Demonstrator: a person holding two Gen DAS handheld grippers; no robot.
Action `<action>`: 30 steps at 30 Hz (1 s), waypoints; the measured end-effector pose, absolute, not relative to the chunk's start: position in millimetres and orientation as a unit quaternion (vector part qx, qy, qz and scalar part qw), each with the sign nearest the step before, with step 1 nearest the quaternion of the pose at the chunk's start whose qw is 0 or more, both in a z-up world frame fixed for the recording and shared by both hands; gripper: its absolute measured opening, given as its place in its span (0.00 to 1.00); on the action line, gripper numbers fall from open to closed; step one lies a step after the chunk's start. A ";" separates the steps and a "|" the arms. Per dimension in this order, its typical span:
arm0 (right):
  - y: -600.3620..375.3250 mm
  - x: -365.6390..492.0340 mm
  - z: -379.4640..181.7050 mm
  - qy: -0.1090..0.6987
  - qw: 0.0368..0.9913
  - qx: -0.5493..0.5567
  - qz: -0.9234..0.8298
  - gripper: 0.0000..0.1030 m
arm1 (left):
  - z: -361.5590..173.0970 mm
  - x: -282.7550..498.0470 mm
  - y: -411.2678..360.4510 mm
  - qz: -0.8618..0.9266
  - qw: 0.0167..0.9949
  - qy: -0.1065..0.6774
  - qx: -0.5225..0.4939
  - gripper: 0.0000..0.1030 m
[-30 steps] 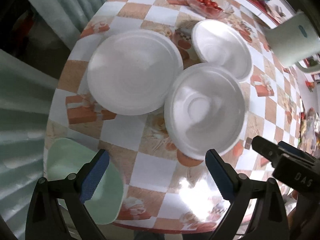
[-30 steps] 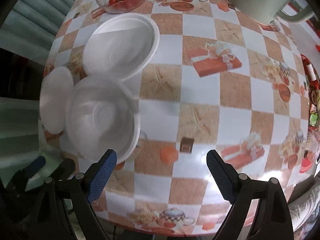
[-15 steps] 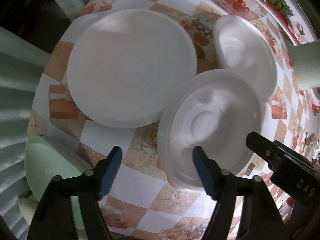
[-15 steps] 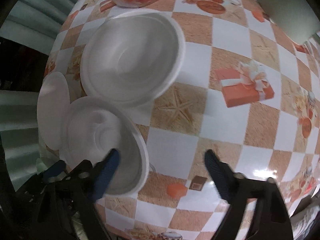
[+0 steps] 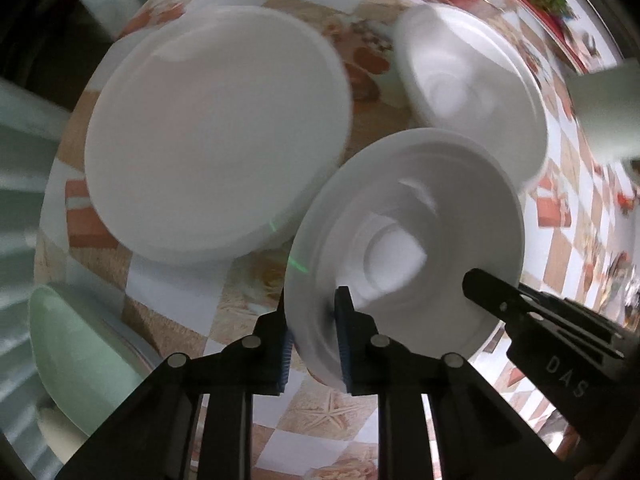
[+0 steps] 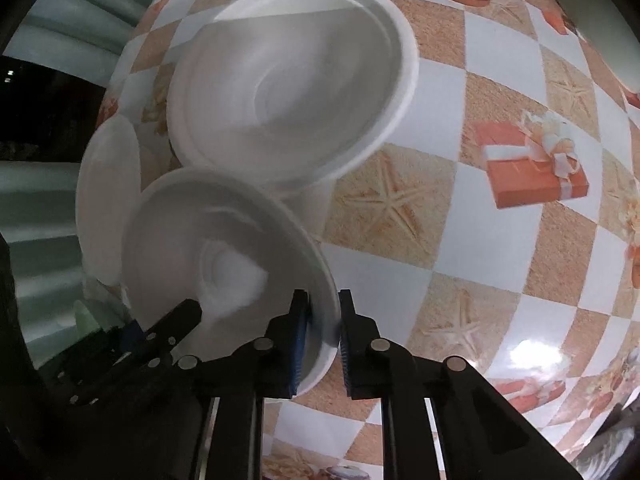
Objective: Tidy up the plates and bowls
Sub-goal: 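Close the left gripper on the white plate rim while the right gripper closes too, then lift the white plate with both grippers and carry it across the table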
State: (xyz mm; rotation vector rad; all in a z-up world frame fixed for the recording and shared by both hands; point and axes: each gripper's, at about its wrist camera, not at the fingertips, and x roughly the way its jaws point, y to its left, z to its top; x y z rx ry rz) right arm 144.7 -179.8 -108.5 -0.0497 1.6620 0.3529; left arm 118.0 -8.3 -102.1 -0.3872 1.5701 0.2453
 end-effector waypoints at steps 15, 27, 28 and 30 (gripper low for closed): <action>-230.6 66.0 -113.8 0.763 0.638 0.003 0.105 0.16 | -106.3 68.6 -95.4 0.000 0.679 0.732 -0.063 0.22; -266.5 -13.6 -119.3 0.775 0.627 0.058 0.049 0.17 | -112.5 14.6 -174.8 -0.088 0.663 0.742 0.041 0.23; -270.5 -18.2 -120.2 0.775 0.628 0.061 0.047 0.17 | -113.1 10.8 -179.0 -0.090 0.663 0.742 0.042 0.23; -273.3 -24.6 -121.6 0.774 0.628 0.064 0.044 0.17 | -114.5 13.9 -176.0 -0.095 0.664 0.740 0.046 0.24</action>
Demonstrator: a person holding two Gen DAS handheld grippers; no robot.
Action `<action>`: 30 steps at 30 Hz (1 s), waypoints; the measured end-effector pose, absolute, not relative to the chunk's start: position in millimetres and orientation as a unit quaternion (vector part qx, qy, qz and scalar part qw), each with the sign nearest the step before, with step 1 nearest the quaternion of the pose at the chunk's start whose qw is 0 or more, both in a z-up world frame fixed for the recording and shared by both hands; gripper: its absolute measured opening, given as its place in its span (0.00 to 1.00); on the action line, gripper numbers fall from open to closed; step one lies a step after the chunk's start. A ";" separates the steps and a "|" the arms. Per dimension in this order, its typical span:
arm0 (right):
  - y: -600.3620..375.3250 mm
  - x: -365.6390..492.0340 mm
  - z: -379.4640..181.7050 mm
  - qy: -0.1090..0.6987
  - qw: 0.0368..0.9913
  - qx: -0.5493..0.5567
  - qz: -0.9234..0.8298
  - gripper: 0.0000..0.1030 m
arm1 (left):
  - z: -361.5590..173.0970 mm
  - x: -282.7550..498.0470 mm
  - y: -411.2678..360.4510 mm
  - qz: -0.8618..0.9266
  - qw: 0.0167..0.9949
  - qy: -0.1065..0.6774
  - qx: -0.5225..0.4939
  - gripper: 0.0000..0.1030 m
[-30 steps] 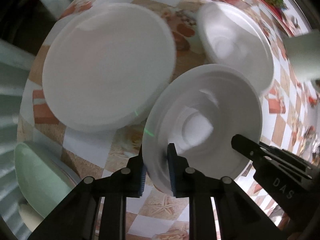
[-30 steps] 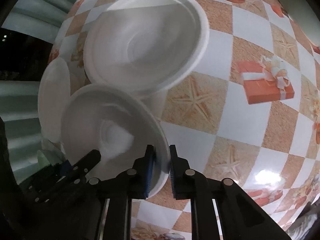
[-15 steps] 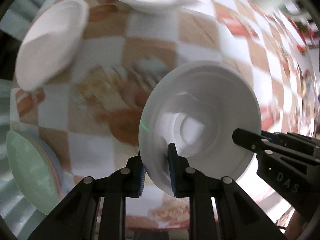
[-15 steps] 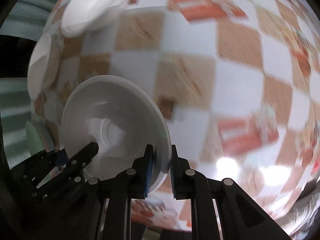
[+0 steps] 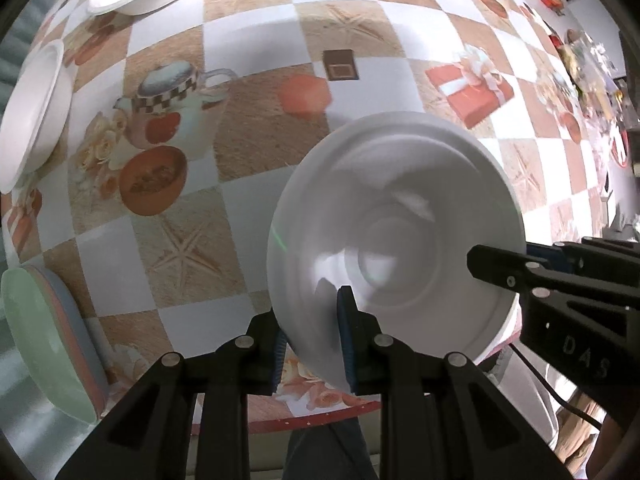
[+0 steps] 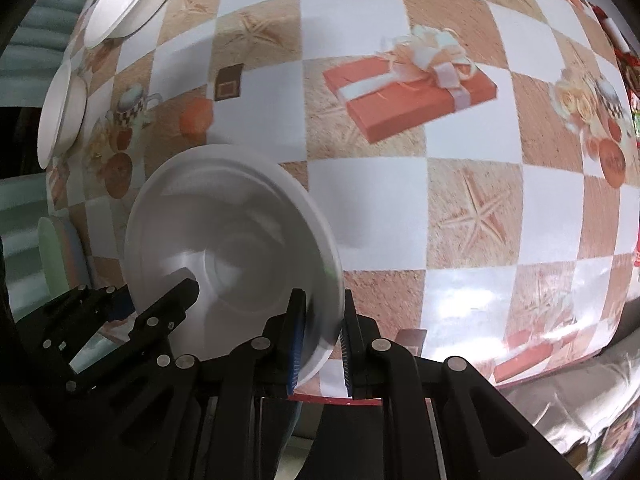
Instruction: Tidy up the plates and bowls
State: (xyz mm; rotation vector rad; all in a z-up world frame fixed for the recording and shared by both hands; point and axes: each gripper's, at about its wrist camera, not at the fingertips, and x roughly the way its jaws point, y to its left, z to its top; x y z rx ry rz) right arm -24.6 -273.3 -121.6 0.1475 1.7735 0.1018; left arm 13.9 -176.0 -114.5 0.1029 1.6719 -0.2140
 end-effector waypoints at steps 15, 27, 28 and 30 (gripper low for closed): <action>-315.6 -2.0 -82.6 0.737 0.673 0.057 0.012 0.87 | -75.2 -15.2 -127.7 -0.068 0.699 0.712 0.004 1.00; -302.8 67.0 -33.5 0.700 0.713 0.027 0.031 0.87 | -46.7 15.3 -64.7 -0.050 0.724 0.685 -0.065 1.00; -301.9 70.5 -31.2 0.699 0.714 0.026 0.033 0.87 | -45.7 18.8 -66.0 -0.047 0.726 0.683 -0.063 1.00; -299.4 78.1 -28.0 0.698 0.715 0.026 0.038 0.87 | -42.3 26.6 -63.6 -0.039 0.730 0.679 -0.057 1.00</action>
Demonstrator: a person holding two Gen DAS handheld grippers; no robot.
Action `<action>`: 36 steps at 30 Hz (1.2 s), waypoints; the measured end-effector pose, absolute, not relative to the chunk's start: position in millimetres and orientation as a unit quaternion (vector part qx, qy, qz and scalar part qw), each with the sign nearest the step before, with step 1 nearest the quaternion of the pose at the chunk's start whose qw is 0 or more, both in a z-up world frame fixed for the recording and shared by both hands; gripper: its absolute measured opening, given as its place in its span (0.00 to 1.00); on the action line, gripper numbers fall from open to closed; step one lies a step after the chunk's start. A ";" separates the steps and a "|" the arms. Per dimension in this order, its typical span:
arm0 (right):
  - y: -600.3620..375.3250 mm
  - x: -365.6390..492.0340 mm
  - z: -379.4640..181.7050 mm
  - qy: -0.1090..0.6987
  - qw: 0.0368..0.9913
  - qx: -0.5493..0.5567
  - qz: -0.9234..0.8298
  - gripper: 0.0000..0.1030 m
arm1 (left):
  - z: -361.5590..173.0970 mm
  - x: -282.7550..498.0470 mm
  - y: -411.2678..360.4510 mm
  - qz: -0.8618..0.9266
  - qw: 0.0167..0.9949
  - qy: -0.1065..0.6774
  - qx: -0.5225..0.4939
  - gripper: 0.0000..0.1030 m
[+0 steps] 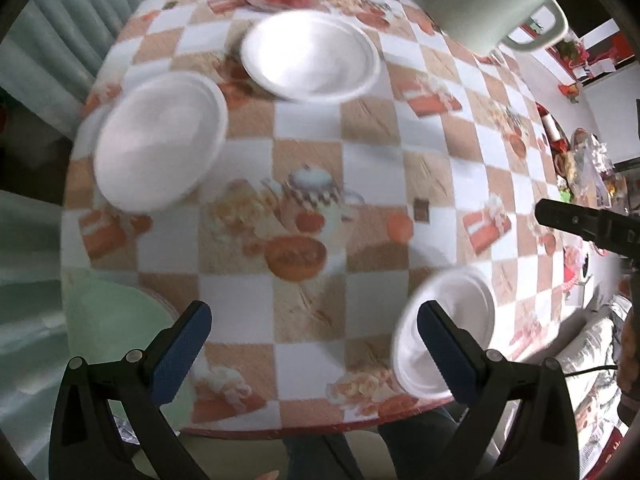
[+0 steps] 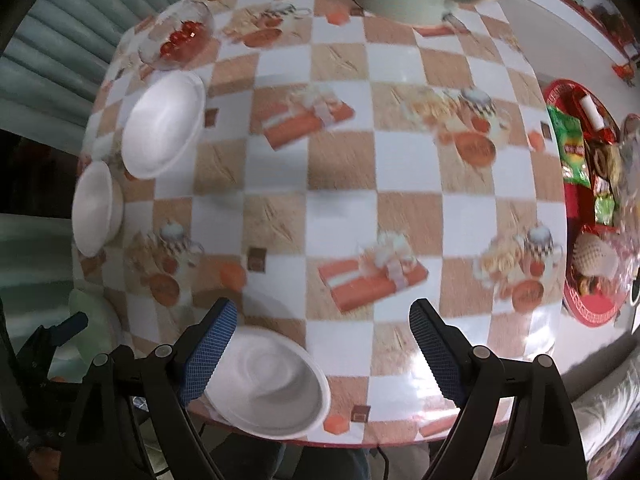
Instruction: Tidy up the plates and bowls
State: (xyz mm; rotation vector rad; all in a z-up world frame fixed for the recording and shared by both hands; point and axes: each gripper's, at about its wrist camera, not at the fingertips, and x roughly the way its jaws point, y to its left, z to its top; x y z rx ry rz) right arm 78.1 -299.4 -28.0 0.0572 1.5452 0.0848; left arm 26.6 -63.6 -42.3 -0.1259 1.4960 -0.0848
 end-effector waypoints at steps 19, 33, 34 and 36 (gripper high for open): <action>-240.5 171.7 -49.6 0.705 0.705 0.027 0.071 0.87 | -43.7 153.3 -36.4 0.059 0.762 0.645 0.004 1.00; -211.3 231.0 -95.2 0.712 0.696 0.058 0.068 0.87 | -76.1 225.4 -33.1 0.058 0.761 0.643 0.057 0.99; -210.5 233.0 -98.3 0.713 0.695 0.061 0.068 0.87 | -78.9 228.7 -32.9 0.056 0.760 0.645 0.057 0.99; -208.5 236.2 -104.0 0.714 0.693 0.064 0.068 0.87 | -84.9 234.7 -33.1 0.053 0.758 0.647 0.061 0.99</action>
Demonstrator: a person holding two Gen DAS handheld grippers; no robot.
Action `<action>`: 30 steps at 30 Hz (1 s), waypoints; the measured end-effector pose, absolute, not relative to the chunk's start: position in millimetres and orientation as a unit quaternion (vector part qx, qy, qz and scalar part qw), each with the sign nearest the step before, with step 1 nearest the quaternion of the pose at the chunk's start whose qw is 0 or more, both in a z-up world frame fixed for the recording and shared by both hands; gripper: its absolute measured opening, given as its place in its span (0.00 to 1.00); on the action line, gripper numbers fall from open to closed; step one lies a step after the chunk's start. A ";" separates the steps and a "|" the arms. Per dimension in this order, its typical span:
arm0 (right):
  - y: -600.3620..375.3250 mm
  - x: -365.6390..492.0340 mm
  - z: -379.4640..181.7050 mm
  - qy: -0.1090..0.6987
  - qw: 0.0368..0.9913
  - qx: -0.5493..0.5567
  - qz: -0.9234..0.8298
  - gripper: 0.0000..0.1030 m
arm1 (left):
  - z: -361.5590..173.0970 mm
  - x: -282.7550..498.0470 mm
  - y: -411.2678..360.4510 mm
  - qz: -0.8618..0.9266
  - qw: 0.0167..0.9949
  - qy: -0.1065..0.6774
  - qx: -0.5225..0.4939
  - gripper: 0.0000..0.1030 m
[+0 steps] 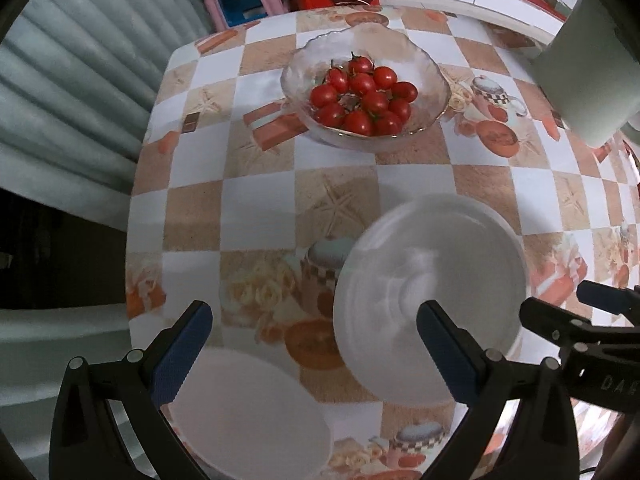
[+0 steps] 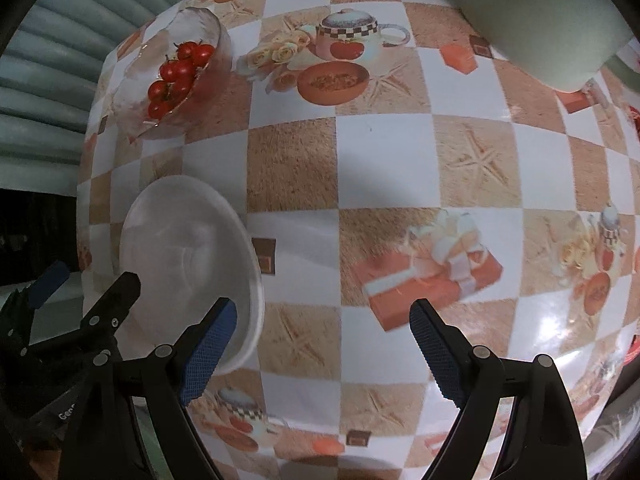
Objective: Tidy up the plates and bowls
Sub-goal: 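Move both open grippers to the rim of another white foam plate, then close the left gripper on the white plate rim while the right gripper closes too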
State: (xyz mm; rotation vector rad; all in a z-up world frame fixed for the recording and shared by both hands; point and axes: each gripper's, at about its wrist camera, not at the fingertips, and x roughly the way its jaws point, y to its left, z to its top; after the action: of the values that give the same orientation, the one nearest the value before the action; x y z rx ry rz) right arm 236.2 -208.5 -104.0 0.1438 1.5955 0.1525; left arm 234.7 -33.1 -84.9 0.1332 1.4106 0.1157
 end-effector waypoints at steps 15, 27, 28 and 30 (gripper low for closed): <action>-205.1 244.1 -130.4 0.720 0.680 0.088 0.106 0.45 | -129.0 246.3 -43.5 0.011 0.722 0.690 0.046 0.39; -204.9 228.4 -126.2 0.725 0.675 0.035 0.128 0.15 | -129.3 216.0 -88.6 -0.019 0.718 0.693 0.056 0.29; -208.5 222.3 -125.4 0.726 0.675 0.027 0.127 0.15 | -129.7 210.7 -93.5 -0.023 0.718 0.693 0.058 0.29; -218.9 211.7 -125.6 0.729 0.672 0.024 0.124 0.15 | -130.9 198.3 -102.9 -0.027 0.718 0.693 0.059 0.29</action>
State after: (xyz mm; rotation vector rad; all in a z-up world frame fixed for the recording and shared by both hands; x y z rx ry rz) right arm 211.7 -218.9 -125.6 0.0538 1.6419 0.2799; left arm 198.3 -102.9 -130.9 0.1314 1.5320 -0.0590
